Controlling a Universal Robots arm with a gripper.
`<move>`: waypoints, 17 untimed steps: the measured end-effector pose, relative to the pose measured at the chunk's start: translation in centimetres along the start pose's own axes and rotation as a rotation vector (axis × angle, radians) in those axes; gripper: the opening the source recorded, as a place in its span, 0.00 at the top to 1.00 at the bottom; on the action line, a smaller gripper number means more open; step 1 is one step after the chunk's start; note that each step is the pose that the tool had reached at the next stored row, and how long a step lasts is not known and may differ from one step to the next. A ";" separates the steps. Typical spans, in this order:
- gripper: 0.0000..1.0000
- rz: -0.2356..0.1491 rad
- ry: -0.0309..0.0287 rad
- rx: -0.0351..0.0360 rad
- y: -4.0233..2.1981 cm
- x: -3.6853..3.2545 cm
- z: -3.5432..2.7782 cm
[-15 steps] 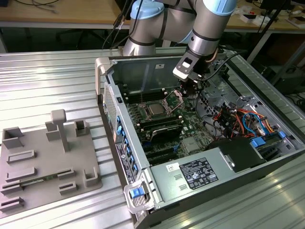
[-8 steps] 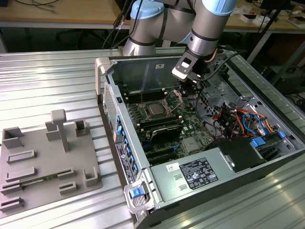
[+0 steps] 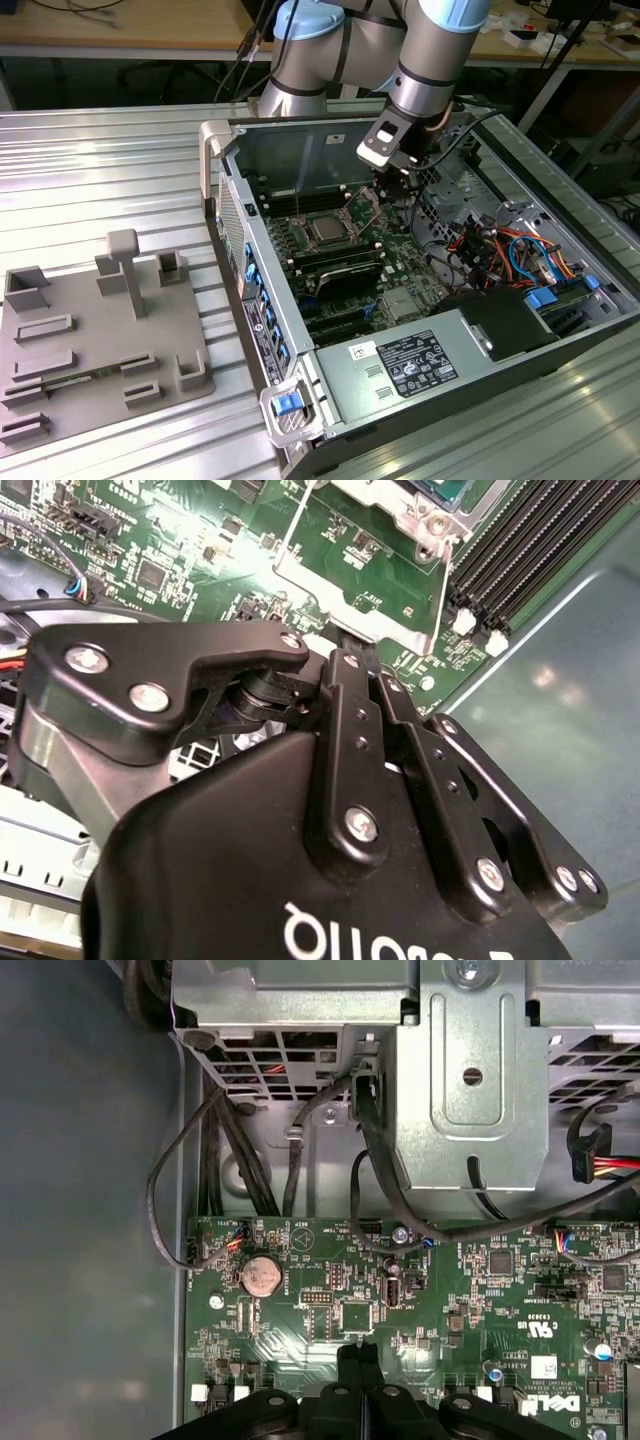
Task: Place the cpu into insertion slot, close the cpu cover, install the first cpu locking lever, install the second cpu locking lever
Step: 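Close the cpu cover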
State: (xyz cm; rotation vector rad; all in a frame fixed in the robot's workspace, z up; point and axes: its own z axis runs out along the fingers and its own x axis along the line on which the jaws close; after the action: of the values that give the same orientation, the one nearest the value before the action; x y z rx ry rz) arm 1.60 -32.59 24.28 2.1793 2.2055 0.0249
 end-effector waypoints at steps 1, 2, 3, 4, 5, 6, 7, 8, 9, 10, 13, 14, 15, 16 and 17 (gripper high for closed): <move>0.89 0.000 0.0000 0.0001 -0.06 0.00 0.00; 0.89 0.000 0.0000 0.0000 -0.15 0.00 0.00; 0.89 0.000 0.0001 0.0000 -0.23 0.00 0.00; 0.89 0.000 0.0000 0.0001 -0.29 0.00 -0.01; 0.89 0.000 0.0000 0.0000 -0.36 0.01 -0.01; 0.89 0.000 0.0000 0.0000 -0.41 0.01 -0.01; 0.89 0.000 0.0000 0.0001 -0.49 0.01 -0.02; 0.89 0.000 0.0000 0.0000 -0.54 0.01 -0.02; 0.89 0.000 0.0000 0.0000 -0.59 0.01 -0.02; 0.89 0.000 0.0000 0.0000 -0.62 0.01 -0.02; 0.89 0.000 0.0000 0.0000 -0.79 0.01 -0.02; 0.89 0.000 0.0000 0.0001 -0.86 0.01 -0.02; 0.89 0.000 0.0000 0.0001 -0.94 0.01 -0.03; 0.89 0.000 0.0001 0.0000 -1.06 0.01 -0.03; 0.89 0.000 0.0000 0.0000 -1.11 0.01 -0.03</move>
State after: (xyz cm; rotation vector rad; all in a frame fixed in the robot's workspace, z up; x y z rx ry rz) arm 0.49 -32.59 24.26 2.1794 2.2056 0.0249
